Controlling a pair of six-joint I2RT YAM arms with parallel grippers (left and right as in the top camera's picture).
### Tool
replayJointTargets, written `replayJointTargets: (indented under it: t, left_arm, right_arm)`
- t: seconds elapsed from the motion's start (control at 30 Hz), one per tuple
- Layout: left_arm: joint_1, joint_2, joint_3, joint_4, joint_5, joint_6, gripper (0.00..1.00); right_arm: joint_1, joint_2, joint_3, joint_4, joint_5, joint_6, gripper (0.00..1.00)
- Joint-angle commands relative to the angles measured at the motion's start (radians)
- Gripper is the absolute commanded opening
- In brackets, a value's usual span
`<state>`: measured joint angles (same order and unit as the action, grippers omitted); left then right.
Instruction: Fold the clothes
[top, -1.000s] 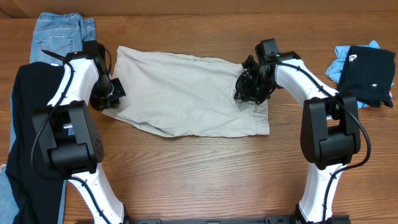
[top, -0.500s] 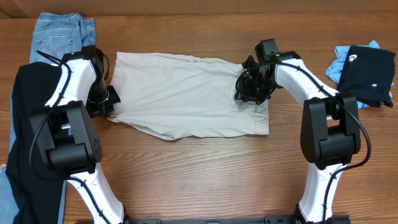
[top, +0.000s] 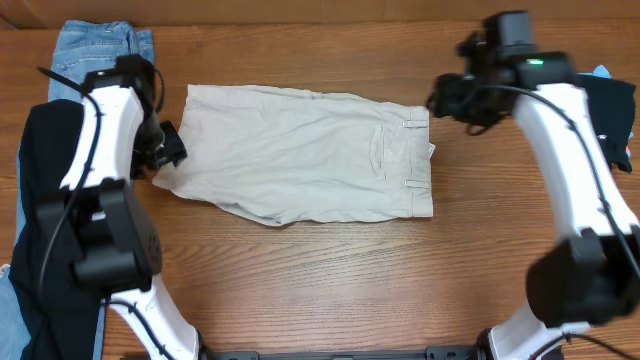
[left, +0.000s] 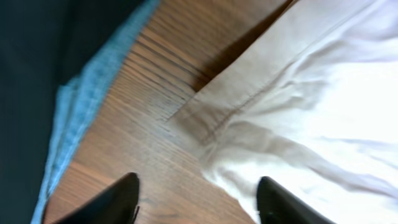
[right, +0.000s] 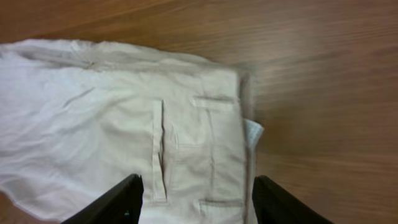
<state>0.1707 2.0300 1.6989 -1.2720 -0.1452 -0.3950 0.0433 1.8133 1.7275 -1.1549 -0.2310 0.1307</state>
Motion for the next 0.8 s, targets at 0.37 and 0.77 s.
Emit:
replayJointTargets:
  t: [0.37,0.77]
  left_arm:
    - [-0.034,-0.080,0.033,-0.003,0.087,-0.012,0.68]
    - [-0.055,-0.080,0.033,0.000,0.087,-0.005,0.69]
  right_arm:
    - [-0.132,0.016,-0.406,0.174,-0.157,-0.087,0.84]
    - [-0.095,0.087,-0.596,0.349,-0.330,-0.086,0.85]
